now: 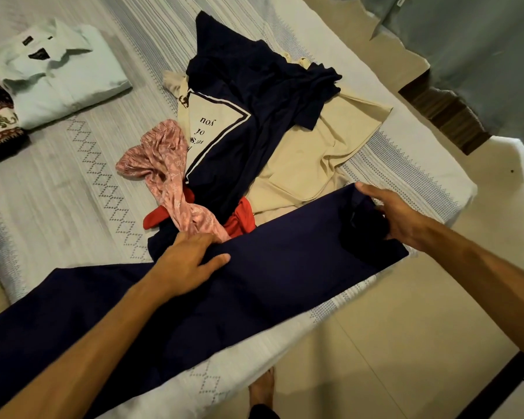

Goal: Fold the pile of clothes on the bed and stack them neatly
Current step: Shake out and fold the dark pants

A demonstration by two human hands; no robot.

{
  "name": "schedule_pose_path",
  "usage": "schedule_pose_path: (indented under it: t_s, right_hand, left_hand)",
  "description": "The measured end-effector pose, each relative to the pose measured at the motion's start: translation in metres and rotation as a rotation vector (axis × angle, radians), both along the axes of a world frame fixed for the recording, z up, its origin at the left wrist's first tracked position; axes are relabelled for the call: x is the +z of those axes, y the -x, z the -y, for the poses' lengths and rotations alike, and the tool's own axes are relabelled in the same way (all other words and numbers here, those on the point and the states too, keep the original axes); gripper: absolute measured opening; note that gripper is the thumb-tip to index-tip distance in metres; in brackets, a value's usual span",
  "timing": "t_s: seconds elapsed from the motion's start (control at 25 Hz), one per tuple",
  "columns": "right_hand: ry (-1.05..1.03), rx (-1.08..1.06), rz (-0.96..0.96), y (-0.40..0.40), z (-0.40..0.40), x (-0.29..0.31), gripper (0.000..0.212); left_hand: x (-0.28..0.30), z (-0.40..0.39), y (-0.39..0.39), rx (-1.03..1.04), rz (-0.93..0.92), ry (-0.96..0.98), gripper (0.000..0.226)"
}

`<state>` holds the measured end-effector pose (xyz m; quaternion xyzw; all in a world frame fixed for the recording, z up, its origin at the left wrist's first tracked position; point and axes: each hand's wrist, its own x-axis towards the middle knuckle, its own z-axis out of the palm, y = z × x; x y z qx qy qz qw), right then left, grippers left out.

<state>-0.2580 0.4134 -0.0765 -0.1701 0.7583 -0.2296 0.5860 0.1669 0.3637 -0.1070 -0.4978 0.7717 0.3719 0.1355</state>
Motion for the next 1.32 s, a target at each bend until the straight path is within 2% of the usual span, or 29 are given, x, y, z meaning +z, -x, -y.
schedule_pose_path:
  t_s: [0.08, 0.12, 0.2, 0.28, 0.36, 0.44, 0.48, 0.52, 0.6, 0.72, 0.8, 0.88, 0.96, 1.0, 1.12, 1.2, 1.32]
  right_hand:
    - [0.029, 0.17, -0.262, -0.019, 0.005, 0.002, 0.095]
    - [0.06, 0.279, -0.407, -0.024, 0.005, -0.003, 0.098]
    - [0.123, 0.385, -0.625, -0.026, -0.002, -0.02, 0.084]
    - [0.151, 0.241, -0.599, -0.013, -0.012, -0.021, 0.063]
    - [0.175, 0.086, -0.468, 0.009, -0.022, -0.014, 0.036]
    - [0.156, -0.057, -0.346, 0.036, -0.032, -0.006, 0.029]
    - [0.117, -0.102, -0.302, 0.049, -0.036, -0.006, 0.027]
    - [0.06, -0.095, -0.265, 0.059, -0.04, -0.009, 0.024]
    - [-0.068, 0.062, -0.237, 0.067, -0.045, -0.021, 0.021]
    - [-0.096, 0.232, -0.337, 0.054, -0.045, -0.038, 0.007]
    - [0.009, 0.263, -0.483, 0.041, -0.04, -0.043, 0.021]
    - [0.185, 0.269, -0.614, 0.031, -0.034, -0.046, 0.022]
    - [0.311, 0.168, -0.586, 0.027, -0.027, -0.046, 0.018]
    - [0.301, 0.119, -0.549, 0.026, -0.022, -0.045, 0.016]
    - [0.148, 0.139, -0.568, 0.026, -0.009, -0.048, 0.021]
    - [0.094, 0.204, -0.606, 0.024, -0.005, -0.05, 0.03]
    - [0.059, 0.264, -0.621, 0.025, -0.005, -0.056, 0.053]
  left_hand:
    - [0.0, 0.006, 0.013, -0.019, -0.094, -0.133, 0.064]
    - [0.0, 0.007, 0.018, 0.014, -0.164, -0.172, 0.048]
    - [0.001, 0.007, 0.024, 0.127, -0.307, -0.202, 0.027]
    - [0.001, 0.007, 0.023, 0.168, -0.374, -0.196, 0.021]
    - [0.002, 0.008, 0.021, 0.114, -0.357, -0.126, 0.019]
    - [0.002, 0.01, 0.019, 0.055, -0.353, -0.028, 0.018]
    - [0.001, 0.01, 0.018, 0.043, -0.382, -0.038, 0.016]
    - [0.002, 0.011, 0.017, 0.05, -0.413, -0.1, 0.012]
    - [0.002, 0.012, 0.021, -0.004, -0.362, -0.225, 0.011]
    - [-0.007, 0.013, 0.029, -0.183, -0.192, -0.095, 0.017]
    - [-0.008, 0.015, 0.033, -0.165, -0.153, -0.064, 0.027]
    - [-0.002, 0.016, 0.039, -0.057, -0.13, -0.15, 0.042]
    - [0.005, 0.019, 0.046, 0.117, -0.057, -0.322, 0.069]
    - [0.006, 0.022, 0.05, 0.147, -0.005, -0.358, 0.076]
    - [0.0, 0.026, 0.054, -0.011, 0.037, -0.305, 0.059]
    - [-0.004, 0.025, 0.05, -0.047, -0.05, -0.305, 0.042]
    - [-0.007, 0.025, 0.039, -0.04, -0.206, -0.34, 0.031]
